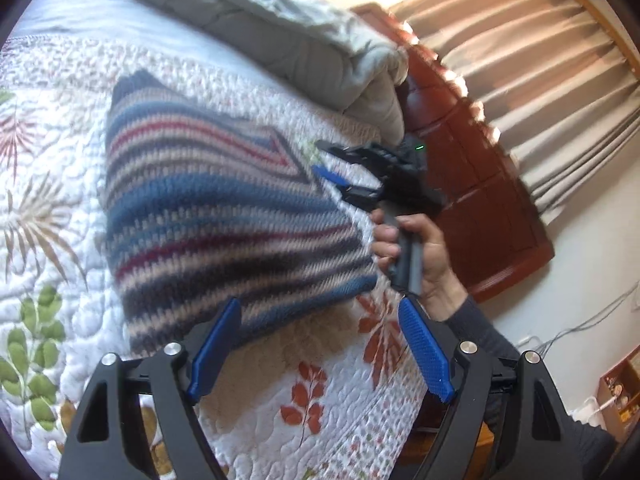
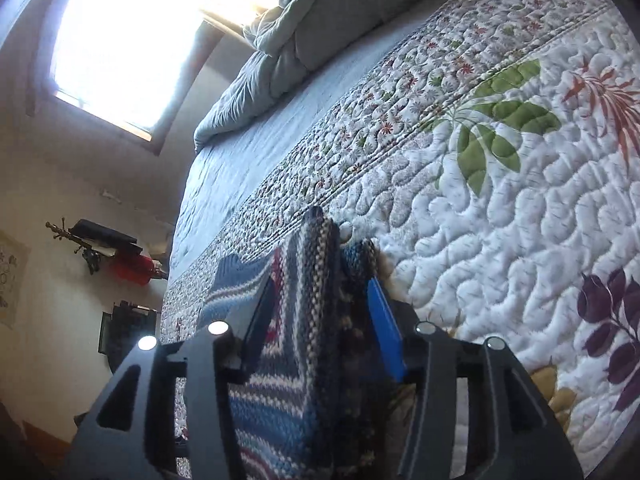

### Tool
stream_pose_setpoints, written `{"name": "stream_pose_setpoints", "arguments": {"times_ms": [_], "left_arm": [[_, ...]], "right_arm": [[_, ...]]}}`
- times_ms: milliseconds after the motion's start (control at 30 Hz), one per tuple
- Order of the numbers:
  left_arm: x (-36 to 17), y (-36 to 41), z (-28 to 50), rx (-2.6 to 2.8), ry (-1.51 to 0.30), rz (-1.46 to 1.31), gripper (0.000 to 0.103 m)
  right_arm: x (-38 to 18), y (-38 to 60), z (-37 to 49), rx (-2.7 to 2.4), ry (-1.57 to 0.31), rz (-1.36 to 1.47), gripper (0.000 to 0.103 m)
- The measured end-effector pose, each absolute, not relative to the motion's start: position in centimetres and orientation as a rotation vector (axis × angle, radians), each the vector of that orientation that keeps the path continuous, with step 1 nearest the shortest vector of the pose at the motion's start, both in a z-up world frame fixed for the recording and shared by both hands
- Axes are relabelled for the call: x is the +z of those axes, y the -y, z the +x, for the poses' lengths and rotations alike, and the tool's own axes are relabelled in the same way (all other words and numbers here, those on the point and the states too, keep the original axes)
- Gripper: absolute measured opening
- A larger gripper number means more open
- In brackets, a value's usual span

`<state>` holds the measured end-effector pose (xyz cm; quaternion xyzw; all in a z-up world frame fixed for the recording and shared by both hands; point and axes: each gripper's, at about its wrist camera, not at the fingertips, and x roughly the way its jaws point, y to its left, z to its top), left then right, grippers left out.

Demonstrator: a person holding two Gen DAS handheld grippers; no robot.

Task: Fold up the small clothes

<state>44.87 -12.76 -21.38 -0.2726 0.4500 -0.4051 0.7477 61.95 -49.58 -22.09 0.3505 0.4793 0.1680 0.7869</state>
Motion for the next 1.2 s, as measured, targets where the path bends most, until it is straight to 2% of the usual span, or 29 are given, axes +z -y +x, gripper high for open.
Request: {"name": "stream_pose_setpoints", "arguments": {"times_ms": [100,133,167,200,333,400,467,500,567,600,700,867,933,1067,1200], "left_arm": [[-22.4,12.5,46.1,-0.862,-1.015,-0.649,0.081],[-22.9,12.5,46.4,-0.853,-1.033,-0.664,0.081],[-23.6,12.4,46.6,-0.849,-1.052,-0.680,0.081],[-24.3,12.4,46.8,-0.849,-1.066,-0.698,0.081],[-25.4,12.1,47.0,-0.863,-1.073,-0.729,0.081],[-26.2,11.8,47.2,-0.877,-1.095,-0.755,0.081],[-26.9,11.6,47.5,-0.862,-1.115,-0.776,0.081],[-27.0,11.5,47.6,-0.864,-1.118,-0.783,0.081],[-26.4,11.2,47.6,-0.862,-1.113,-0.777,0.081],[-25.7,11.1,47.4,-0.867,-1.100,-0.767,0.081],[-24.0,10.8,47.0,-0.902,-1.046,-0.731,0.081],[-23.8,10.4,47.4,-0.899,-1.037,-0.748,0.081],[-24.8,10.5,47.9,-0.860,-1.076,-0.741,0.081],[-27.2,10.2,48.7,-0.833,-1.152,-0.823,0.081],[-25.9,9.6,47.9,-0.822,-1.136,-0.827,0.081]], "right_arm": [[-22.9,48.7,64.0,0.368,-1.044,0.774,0.062],[-23.5,48.0,64.7,0.392,-1.068,0.778,0.059],[-23.9,47.2,65.3,0.419,-1.096,0.765,0.049],[-24.1,46.5,65.5,0.443,-1.112,0.735,0.009],[-22.3,46.6,64.5,0.337,-0.975,0.620,0.009],[-24.6,46.4,64.7,0.323,-1.067,0.635,0.010],[-24.9,46.8,64.2,0.325,-1.088,0.649,0.021],[-24.5,47.3,63.7,0.329,-1.075,0.667,0.032],[-22.5,48.2,61.7,0.341,-1.036,0.694,0.037],[-21.6,48.5,60.3,0.359,-1.023,0.686,0.045],[-19.9,49.0,54.4,0.404,-1.029,0.643,0.049],[-20.6,48.4,48.3,0.440,-1.054,0.652,0.048],[-22.0,47.2,48.2,0.423,-1.099,0.622,0.023],[-24.5,47.5,47.9,0.336,-1.139,0.621,0.026],[-20.7,47.5,45.3,0.321,-1.033,0.579,0.027]]}}
